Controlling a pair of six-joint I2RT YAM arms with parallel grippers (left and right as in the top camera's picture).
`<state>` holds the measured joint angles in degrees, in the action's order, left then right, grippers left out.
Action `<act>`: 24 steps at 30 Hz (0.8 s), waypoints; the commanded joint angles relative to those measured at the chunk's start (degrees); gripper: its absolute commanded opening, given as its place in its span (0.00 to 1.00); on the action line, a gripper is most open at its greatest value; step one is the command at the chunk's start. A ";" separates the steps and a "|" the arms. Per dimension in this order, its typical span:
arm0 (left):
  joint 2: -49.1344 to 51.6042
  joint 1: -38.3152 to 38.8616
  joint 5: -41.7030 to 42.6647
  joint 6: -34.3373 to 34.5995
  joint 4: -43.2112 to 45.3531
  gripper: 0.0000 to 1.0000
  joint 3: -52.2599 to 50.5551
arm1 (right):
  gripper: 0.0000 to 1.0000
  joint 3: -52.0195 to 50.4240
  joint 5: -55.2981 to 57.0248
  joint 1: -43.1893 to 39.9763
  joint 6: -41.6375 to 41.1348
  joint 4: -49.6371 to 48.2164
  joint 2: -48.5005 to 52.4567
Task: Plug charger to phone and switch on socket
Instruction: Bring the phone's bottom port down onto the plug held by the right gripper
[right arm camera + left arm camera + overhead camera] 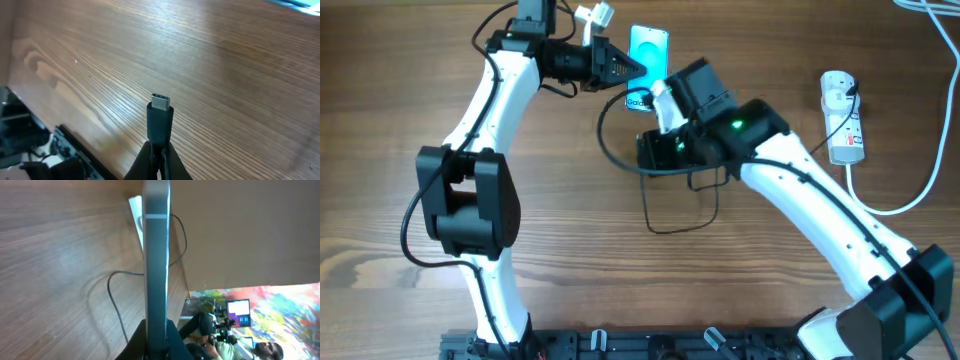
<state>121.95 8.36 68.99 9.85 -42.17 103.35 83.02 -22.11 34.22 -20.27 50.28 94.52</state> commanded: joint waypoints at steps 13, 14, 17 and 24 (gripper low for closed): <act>0.00 0.76 9.51 -5.18 1.36 0.04 0.13 | 0.04 0.87 13.09 0.63 -12.70 -4.39 -0.24; 0.00 0.76 8.44 -5.18 1.33 0.04 0.13 | 0.04 0.87 13.09 0.63 -12.70 -4.39 -0.24; 0.00 0.76 7.89 -5.18 1.31 0.04 0.13 | 0.04 0.87 13.18 0.63 -12.63 -4.61 -0.24; 0.00 0.81 8.83 -5.09 1.31 0.04 0.15 | 0.04 0.87 14.43 0.63 -12.85 -4.13 -0.24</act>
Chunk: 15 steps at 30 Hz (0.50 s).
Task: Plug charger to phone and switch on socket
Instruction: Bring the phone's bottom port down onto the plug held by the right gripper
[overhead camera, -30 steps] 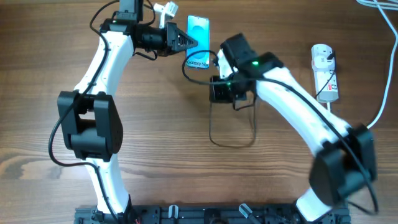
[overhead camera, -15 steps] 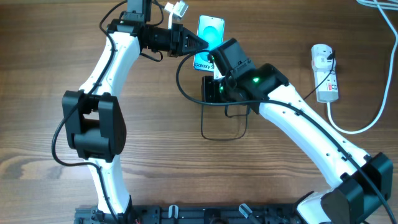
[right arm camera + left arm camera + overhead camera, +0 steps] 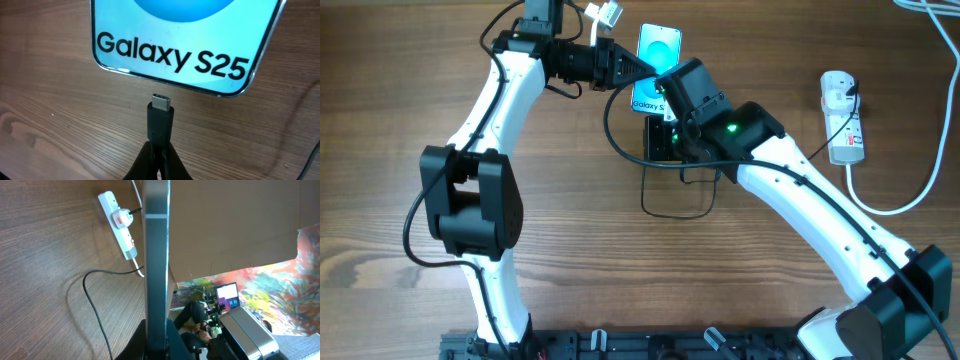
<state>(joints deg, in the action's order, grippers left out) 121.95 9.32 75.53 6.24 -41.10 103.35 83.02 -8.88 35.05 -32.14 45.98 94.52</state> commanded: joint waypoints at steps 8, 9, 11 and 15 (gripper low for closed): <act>-0.02 -0.15 2.80 0.22 0.44 0.04 0.13 | 0.04 0.87 0.31 -0.20 -1.05 0.13 -0.24; 0.00 -0.15 3.21 0.22 0.44 0.04 0.15 | 0.04 0.87 0.31 -0.20 -1.07 0.11 -0.22; -0.02 -0.15 5.07 0.20 0.46 0.04 0.15 | 0.04 0.87 0.31 -0.20 -1.51 -0.02 -0.24; -0.02 -0.15 5.03 0.20 0.44 0.04 0.15 | 0.04 0.87 0.31 -0.20 -2.56 -0.09 -0.22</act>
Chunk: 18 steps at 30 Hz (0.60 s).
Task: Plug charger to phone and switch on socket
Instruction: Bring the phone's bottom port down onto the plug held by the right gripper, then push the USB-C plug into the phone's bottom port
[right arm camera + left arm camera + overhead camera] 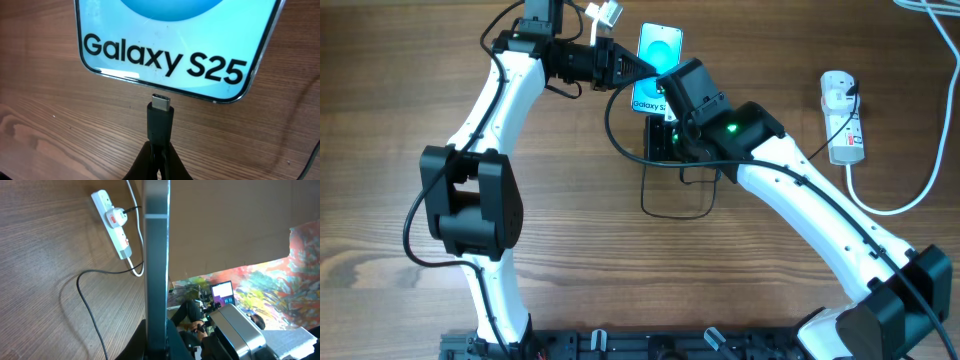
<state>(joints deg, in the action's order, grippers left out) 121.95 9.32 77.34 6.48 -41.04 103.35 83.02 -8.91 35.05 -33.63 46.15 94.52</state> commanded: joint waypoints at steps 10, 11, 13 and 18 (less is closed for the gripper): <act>-0.02 0.33 1.46 -0.28 0.37 0.04 0.15 | 0.04 0.87 0.33 -0.20 -0.96 -0.61 -0.22; -0.02 0.50 1.46 -0.26 0.37 0.04 0.15 | 0.04 0.87 0.31 -0.20 -0.96 -0.61 -0.22; -0.02 0.90 1.46 -0.26 0.37 0.04 0.15 | 0.04 0.87 0.31 -0.20 -0.92 -0.61 -0.22; -0.02 0.92 1.68 -0.26 0.37 0.04 0.15 | 0.04 0.87 0.35 -0.20 -0.90 -0.68 -0.22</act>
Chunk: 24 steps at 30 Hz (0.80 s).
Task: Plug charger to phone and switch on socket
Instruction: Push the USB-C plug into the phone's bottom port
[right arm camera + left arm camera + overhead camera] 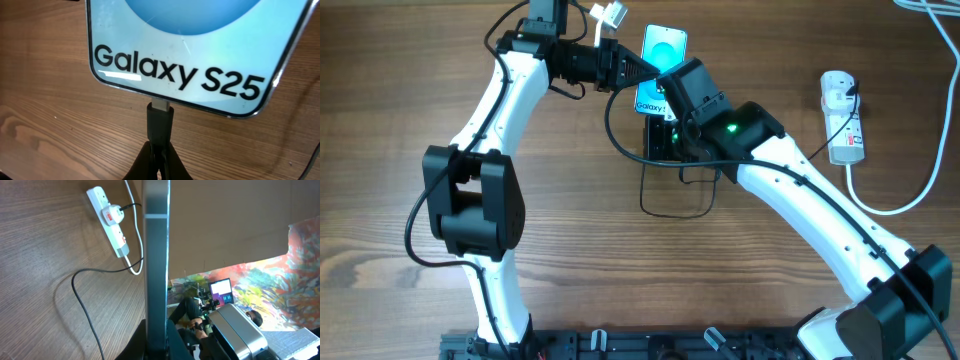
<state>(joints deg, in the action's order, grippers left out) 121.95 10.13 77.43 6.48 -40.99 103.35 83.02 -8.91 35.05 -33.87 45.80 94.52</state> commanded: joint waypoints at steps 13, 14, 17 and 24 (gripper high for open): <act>-0.02 0.11 1.60 -0.26 0.31 0.04 0.15 | 0.04 0.87 4.02 -0.20 -0.79 -0.11 -0.22; -0.02 0.11 1.60 -0.26 0.33 0.04 0.15 | 0.04 0.87 4.02 -0.20 -0.74 -0.24 -0.22; -0.02 0.11 1.60 -0.26 0.33 0.04 0.15 | 0.04 0.87 4.02 -0.22 -0.79 -0.61 -0.22; -0.02 0.11 1.55 -0.28 0.33 0.04 0.15 | 0.04 0.87 4.46 -0.26 -0.59 -2.12 -0.22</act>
<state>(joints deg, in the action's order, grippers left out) 121.95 10.11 77.45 6.48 -40.64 103.35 83.02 -7.42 35.07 -34.06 45.25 94.52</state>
